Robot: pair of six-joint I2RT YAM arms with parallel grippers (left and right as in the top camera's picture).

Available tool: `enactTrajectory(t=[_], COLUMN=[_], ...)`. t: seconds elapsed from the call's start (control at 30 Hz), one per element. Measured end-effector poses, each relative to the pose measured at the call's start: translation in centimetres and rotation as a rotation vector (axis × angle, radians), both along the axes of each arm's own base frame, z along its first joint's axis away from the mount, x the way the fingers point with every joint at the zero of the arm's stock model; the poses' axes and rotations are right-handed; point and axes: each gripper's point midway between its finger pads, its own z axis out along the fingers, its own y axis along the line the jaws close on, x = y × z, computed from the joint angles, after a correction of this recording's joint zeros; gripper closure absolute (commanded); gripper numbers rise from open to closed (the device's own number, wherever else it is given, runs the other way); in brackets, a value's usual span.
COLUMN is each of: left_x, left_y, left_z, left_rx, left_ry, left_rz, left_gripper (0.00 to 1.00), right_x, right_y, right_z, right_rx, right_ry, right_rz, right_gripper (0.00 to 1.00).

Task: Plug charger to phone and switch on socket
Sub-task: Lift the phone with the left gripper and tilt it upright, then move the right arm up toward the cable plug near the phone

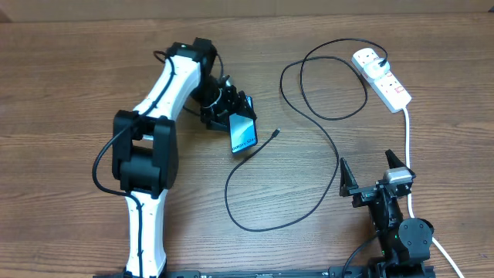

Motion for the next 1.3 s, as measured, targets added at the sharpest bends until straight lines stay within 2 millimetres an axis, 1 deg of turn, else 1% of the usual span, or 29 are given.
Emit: enactTrajectory(t=[0.1,0.2,0.23,0.4,0.5,0.57,0.73,0.97,1.3], left_x=[0.1,0.1,0.2,0.5,0.9,1.5,2.0,2.2,2.3], left_y=[-0.7,-1.7,-2.3,-3.4,-3.5,-3.2,-2.9,-2.8,-2.8], left_z=[1.4,2.7,3.6,6.5,8.1,9.6,11.5,12.6,12.8], left_rx=[-0.115,-0.217,-0.286,-0.476,-0.576,-0.665,-0.779,-0.819,-0.804], left_ry=[0.035,0.058,0.073,0.113,0.131,0.143,0.164,0.252,0.358], left_rz=[0.036,0.054,0.066,0.102,0.127,0.155,0.185,0.239,0.296], left_gripper=[0.33,0.32,0.32,0.32,0.32,0.32,0.33,0.33,0.34], right_x=[0.0,0.0,0.0,0.0,0.0,0.0,0.0,0.0,0.0], right_y=[0.0,0.0,0.0,0.0,0.0,0.0,0.0,0.0,0.0], right_z=[0.0,0.0,0.0,0.0,0.0,0.0,0.0,0.0,0.0], right_rx=[0.000,0.000,0.000,0.000,0.000,0.000,0.000,0.000,0.000], right_ry=[0.000,0.000,0.000,0.000,0.000,0.000,0.000,0.000,0.000], right_rz=[0.000,0.000,0.000,0.000,0.000,0.000,0.000,0.000,0.000], right_gripper=[0.00,0.00,0.00,0.00,0.00,0.00,0.00,0.00,0.00])
